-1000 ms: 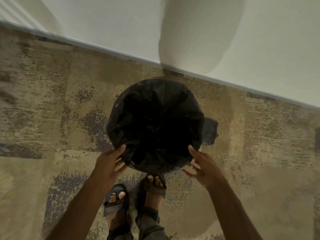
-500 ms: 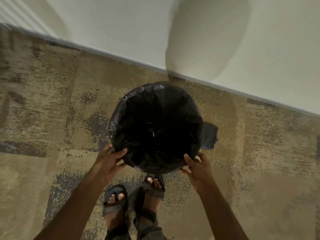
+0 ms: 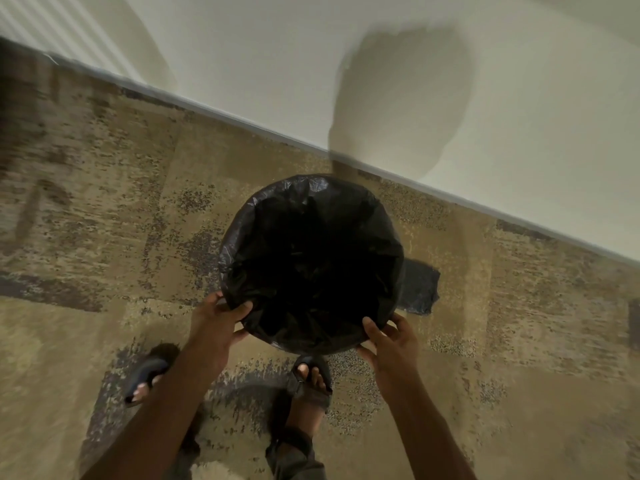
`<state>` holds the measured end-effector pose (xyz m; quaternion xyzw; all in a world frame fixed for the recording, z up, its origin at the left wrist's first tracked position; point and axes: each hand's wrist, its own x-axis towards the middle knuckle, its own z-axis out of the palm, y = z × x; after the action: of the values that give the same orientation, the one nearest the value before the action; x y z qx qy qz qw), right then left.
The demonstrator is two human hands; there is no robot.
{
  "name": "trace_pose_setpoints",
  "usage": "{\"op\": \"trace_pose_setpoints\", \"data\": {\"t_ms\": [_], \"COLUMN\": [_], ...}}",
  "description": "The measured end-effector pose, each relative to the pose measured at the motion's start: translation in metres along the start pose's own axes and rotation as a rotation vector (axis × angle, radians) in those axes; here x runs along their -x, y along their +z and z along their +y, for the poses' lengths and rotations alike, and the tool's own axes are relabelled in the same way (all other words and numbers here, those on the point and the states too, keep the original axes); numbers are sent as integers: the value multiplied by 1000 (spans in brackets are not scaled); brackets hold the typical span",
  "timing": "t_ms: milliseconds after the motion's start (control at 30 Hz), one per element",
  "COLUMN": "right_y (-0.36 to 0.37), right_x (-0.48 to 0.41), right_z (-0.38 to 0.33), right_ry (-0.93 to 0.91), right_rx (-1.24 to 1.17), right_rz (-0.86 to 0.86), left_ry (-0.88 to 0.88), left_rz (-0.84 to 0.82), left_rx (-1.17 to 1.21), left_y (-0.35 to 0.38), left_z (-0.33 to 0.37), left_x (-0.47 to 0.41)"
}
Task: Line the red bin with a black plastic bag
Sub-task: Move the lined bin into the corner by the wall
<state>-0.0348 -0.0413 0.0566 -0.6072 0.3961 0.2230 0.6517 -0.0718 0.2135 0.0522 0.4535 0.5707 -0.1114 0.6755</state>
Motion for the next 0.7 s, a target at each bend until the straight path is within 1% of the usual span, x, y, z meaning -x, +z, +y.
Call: {"op": "trace_pose_setpoints", "data": {"t_ms": [267,467,700], "right_y": [72,172,314], "right_x": [23,41,48], "right_z": [-3,7,16], "right_ry": [-88,-103,-118], "right_rx": [96,192,289], "right_rz": [-70,-168,-301], "left_ry": [41,31,111], "left_rz": [-24,29,90], "left_rx": [129,244,271], "left_y": [-67,-150,-249], "left_z": [31,78,139], "left_x": [-5,-23,-58]}}
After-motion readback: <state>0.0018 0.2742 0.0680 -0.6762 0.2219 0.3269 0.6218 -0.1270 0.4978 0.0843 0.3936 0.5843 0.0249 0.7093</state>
